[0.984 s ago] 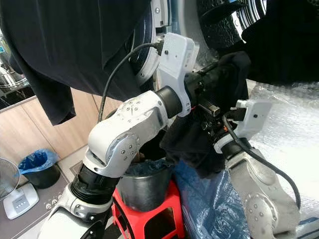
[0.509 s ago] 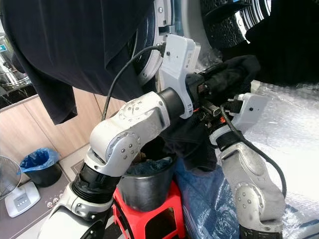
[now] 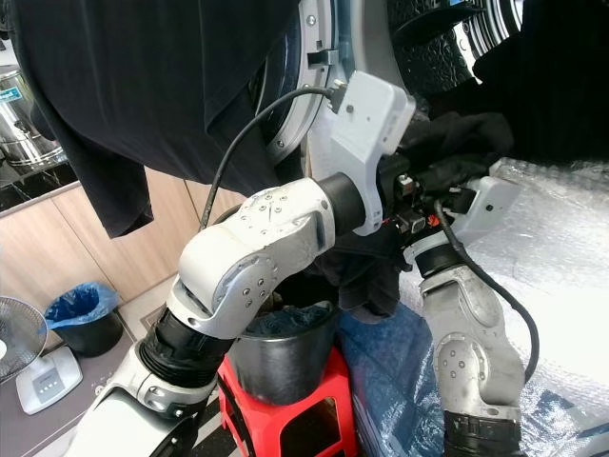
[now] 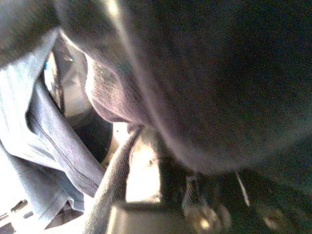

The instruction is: Clothes washing

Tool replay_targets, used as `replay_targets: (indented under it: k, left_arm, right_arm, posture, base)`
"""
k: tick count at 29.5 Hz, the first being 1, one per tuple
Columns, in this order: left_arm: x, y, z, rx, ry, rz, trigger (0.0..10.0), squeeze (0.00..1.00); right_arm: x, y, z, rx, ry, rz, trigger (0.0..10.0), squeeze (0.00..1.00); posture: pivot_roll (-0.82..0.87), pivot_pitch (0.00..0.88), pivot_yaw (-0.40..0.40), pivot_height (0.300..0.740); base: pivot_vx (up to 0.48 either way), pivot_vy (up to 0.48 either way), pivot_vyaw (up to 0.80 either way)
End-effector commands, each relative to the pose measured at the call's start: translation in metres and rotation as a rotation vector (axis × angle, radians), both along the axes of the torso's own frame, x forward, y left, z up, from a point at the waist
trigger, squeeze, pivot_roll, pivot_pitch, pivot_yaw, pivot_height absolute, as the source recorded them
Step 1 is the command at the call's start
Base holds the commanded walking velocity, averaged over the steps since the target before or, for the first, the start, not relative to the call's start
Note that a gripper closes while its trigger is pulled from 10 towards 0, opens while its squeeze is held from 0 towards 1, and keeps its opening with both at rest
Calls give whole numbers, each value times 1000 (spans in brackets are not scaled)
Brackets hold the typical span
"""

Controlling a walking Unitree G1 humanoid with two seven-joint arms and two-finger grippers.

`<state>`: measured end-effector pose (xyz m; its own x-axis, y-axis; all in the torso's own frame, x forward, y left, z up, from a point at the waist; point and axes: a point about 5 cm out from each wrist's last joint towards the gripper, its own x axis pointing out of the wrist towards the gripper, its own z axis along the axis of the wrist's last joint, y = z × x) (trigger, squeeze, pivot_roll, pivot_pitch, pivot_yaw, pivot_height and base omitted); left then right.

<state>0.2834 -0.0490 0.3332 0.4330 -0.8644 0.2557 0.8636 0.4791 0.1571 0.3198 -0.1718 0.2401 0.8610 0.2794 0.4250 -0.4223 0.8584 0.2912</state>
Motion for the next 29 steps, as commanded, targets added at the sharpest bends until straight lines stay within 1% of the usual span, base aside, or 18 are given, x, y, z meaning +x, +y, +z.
replay_targets:
  k: [1,2,3,5,8,11,12,15,16,18,20,25,27,28,29]
  left_arm:
    - [-1,6,-6,72,-14,27,10000,0]
    - [-8,23,-10,104,-38,46,10000,0]
    - [-12,32,-12,122,-64,63,10000,0]
    - [-17,42,-16,157,-86,77,10000,0]
    - [-19,47,-18,190,-117,65,10000,0]
    - [-19,47,-19,195,-123,64,10000,0]
    - [-21,57,-24,240,-105,37,10000,0]
    - [-25,78,-34,336,-75,-14,10000,0]
    - [-25,79,-34,341,-76,-17,10000,0]
    - [-28,85,-37,369,-47,-64,10000,0]
    - [-31,90,-36,382,-56,-92,10000,0]
    - [-32,92,-35,389,-62,-99,10000,0]
    - [-33,102,-40,426,-46,-114,10000,0]
    - [-33,109,-44,451,-35,-117,10000,0]
    - [-33,111,-46,452,-26,-113,10000,0]
  right_arm:
    - [-1,-4,18,42,-101,-2,10000,0]
    - [-2,-4,15,34,-108,40,10000,0]
    - [-3,-4,13,24,-109,66,10000,0]
    - [-5,-2,11,-10,-116,108,10000,0]
    - [-11,2,7,-83,-111,195,10000,0]
    - [-11,2,7,-91,-113,206,10000,0]
    - [-10,-1,8,-93,-114,211,10000,0]
    - [-6,-9,12,-113,-125,226,10000,0]
    - [-6,-9,12,-116,-127,229,10000,0]
    - [-5,-14,16,-135,-141,223,10000,0]
    - [-1,-21,20,-137,-148,209,10000,0]
    - [0,-24,21,-136,-149,208,10000,0]
    - [1,-29,31,-156,-186,235,10000,0]
    - [1,-32,38,-173,-210,268,10000,0]
    - [0,-32,41,-183,-221,275,10000,0]
  posture:
    - [-71,0,127,740]
    - [-64,0,129,740]
    - [-62,0,129,740]
    - [-64,0,131,740]
    - [-64,0,130,740]
    - [-64,0,130,740]
    - [-68,0,124,740]
    - [-66,0,122,740]
    - [-66,0,122,740]
    - [-63,0,115,740]
    - [-60,0,113,740]
    - [-60,0,113,740]
    - [-54,0,99,740]
    - [-58,0,95,740]
    - [-58,0,94,740]
  base:
    - [0,0,0]
    - [0,0,0]
    - [0,0,0]
    - [0,0,0]
    - [0,0,0]
    - [0,0,0]
    - [0,0,0]
    - [0,0,0]
    - [0,0,0]
    - [0,0,0]
    - [0,0,0]
    - [0,0,0]
    - [0,0,0]
    - [0,0,0]
    - [0,0,0]
